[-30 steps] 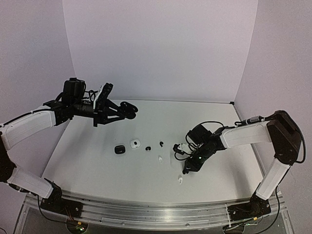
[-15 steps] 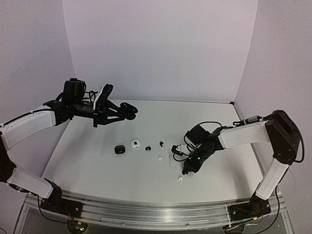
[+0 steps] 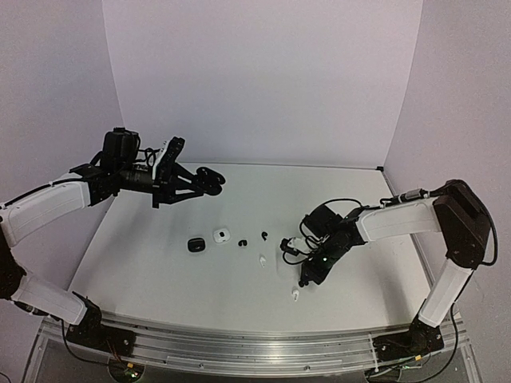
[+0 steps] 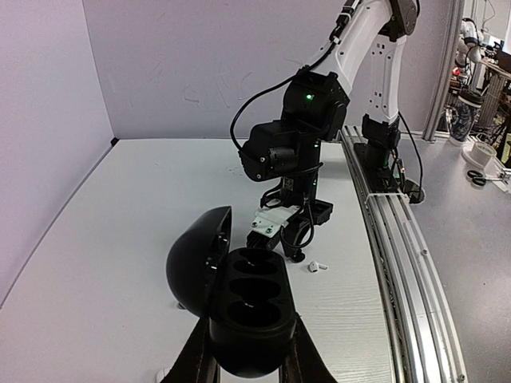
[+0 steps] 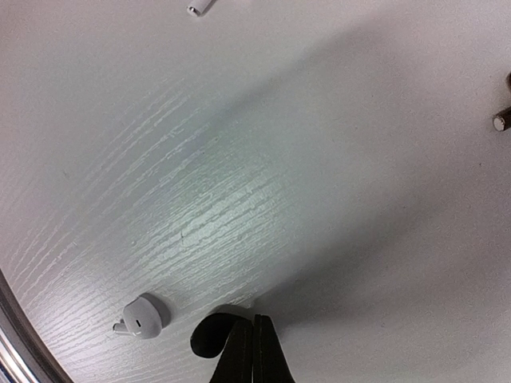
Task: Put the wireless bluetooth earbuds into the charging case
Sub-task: Pick up the right earbud from the center of the board, then insert the right earbud into the right side groove of the charging case.
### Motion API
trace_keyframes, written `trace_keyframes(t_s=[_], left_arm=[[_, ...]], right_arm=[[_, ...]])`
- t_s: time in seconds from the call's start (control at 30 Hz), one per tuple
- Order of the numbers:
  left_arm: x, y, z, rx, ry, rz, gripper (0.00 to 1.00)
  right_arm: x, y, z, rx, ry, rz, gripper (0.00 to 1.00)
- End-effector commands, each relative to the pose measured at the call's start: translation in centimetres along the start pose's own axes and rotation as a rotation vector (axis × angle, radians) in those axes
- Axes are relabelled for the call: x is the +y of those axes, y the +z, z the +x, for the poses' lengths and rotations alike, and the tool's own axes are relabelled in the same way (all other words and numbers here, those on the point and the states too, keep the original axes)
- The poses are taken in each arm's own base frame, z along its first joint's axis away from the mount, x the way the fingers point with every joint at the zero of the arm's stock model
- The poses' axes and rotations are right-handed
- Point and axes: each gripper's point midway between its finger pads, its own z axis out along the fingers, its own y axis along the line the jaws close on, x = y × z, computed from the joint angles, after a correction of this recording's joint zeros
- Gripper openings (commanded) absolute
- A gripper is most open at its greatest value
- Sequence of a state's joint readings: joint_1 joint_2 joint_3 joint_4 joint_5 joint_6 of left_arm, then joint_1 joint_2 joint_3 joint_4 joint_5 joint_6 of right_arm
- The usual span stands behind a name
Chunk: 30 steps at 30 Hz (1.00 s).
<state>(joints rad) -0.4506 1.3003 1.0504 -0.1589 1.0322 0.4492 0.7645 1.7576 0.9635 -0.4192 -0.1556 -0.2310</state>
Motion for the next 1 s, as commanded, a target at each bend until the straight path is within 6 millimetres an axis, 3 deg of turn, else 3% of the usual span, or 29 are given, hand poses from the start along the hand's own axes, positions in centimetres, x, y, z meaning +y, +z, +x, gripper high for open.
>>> trace_keyframes(t_s=[0.0, 0.4, 0.53, 0.7, 0.97], left_arm=[[-0.4, -0.6, -0.9, -0.016, 0.049, -0.011, 0.0], [-0.4, -0.7, -0.8, -0.015, 0.058, -0.03, 0.0], [0.4, -0.8, -0.6, -0.015, 0.046, -0.088, 0.0], [1.9, -1.2, -0.6, -0.064, -0.035, -0.196, 0.0], [4.7, -1.4, -1.2, -0.155, -0.14, -0.345, 0.0]], right_arm=[[0.6, -0.5, -0.2, 0.029, 0.03, -0.009, 0.0], [-0.2, -2.1, -3.1, -0.052, 0.04, 0.04, 0.0], [-1.3, -3.6, -5.4, -0.131, 0.069, 0.11, 0.0], [-3.1, -8.8, -11.3, -0.347, 0.152, 0.23, 0.0], [-5.0, -20.8, -20.6, -0.743, 0.29, 0.386, 0.0]])
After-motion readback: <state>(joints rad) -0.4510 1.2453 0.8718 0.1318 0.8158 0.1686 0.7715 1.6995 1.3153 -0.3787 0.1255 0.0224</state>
